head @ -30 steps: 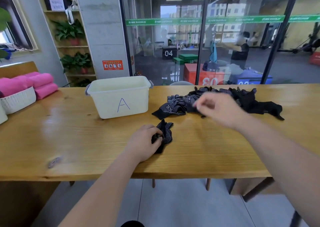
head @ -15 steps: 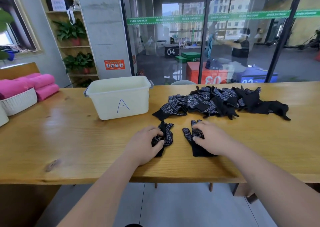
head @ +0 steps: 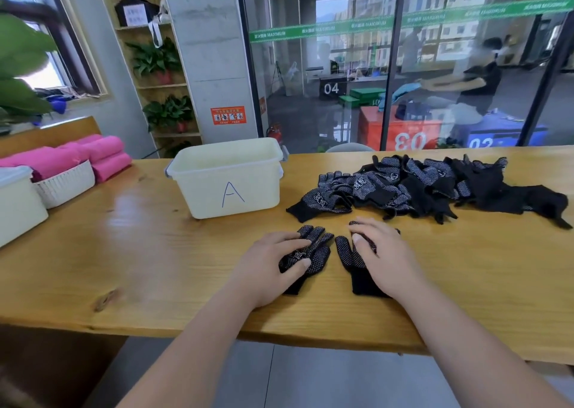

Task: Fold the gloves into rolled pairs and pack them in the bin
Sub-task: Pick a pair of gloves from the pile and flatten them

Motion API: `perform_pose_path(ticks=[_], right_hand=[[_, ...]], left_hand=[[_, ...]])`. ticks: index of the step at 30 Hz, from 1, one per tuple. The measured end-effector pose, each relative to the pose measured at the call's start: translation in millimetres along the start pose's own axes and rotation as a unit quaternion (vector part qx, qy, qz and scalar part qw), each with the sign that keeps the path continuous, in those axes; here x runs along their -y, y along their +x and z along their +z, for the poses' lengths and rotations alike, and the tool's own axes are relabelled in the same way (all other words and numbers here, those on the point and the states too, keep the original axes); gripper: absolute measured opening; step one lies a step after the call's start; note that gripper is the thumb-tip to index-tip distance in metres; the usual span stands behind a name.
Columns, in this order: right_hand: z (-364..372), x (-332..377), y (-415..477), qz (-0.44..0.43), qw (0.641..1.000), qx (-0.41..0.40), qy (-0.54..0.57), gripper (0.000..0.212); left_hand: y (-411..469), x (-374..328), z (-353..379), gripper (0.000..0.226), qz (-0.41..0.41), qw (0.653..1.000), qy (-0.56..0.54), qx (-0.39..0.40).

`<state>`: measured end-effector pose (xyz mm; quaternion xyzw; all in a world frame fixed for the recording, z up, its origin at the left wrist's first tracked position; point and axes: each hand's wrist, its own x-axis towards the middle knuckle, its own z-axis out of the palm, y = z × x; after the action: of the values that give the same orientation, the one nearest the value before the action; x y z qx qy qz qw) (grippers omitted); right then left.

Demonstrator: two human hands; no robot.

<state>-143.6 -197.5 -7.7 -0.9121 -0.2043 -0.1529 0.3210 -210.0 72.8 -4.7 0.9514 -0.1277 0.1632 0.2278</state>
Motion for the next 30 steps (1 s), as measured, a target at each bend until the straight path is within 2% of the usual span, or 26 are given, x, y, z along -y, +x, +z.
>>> perform_pose_path(ticks=[2,6,8,9,12,14,20,24,26,30], right_hand=[[-1,-5,2,0.029,0.998,-0.025,0.047,0.033],[-1,0,1,0.036,0.999,-0.008,0.004,0.026],[-3,4,-2,0.022,1.0,-0.012,-0.004,0.022],[-4,6,-4,0.017,1.0,-0.012,-0.004,0.021],[-7,5,-6,0.024,1.0,-0.012,0.011,0.02],[-10,5,-7,0.036,0.999,-0.011,0.023,0.019],[-4,9,-14,-0.03,0.997,0.051,-0.057,0.024],[-6,8,-17,-0.028,0.997,0.055,-0.054,0.029],[-6,9,-18,-0.032,0.996,0.061,-0.055,0.032],[-6,10,-17,-0.03,0.994,0.089,-0.055,0.036]], left_hand=[[-2,2,0,0.033,0.013,0.998,-0.015,-0.056],[-11,-2,-4,0.012,0.059,0.99,-0.005,-0.125],[-15,-5,-14,0.006,0.067,0.992,-0.007,-0.103],[-17,-5,-20,0.008,0.062,0.996,-0.005,-0.066],[-21,4,-41,0.026,0.052,0.996,0.005,0.066],[-26,7,-51,0.032,0.044,0.993,0.02,0.11],[-39,-11,-56,0.015,0.008,0.994,0.081,0.078],[-23,-33,-92,0.022,-0.073,0.997,0.016,0.01],[-6,-44,-123,0.026,-0.078,0.997,0.0,-0.022],[24,-58,-171,0.036,-0.078,0.996,0.032,0.017]])
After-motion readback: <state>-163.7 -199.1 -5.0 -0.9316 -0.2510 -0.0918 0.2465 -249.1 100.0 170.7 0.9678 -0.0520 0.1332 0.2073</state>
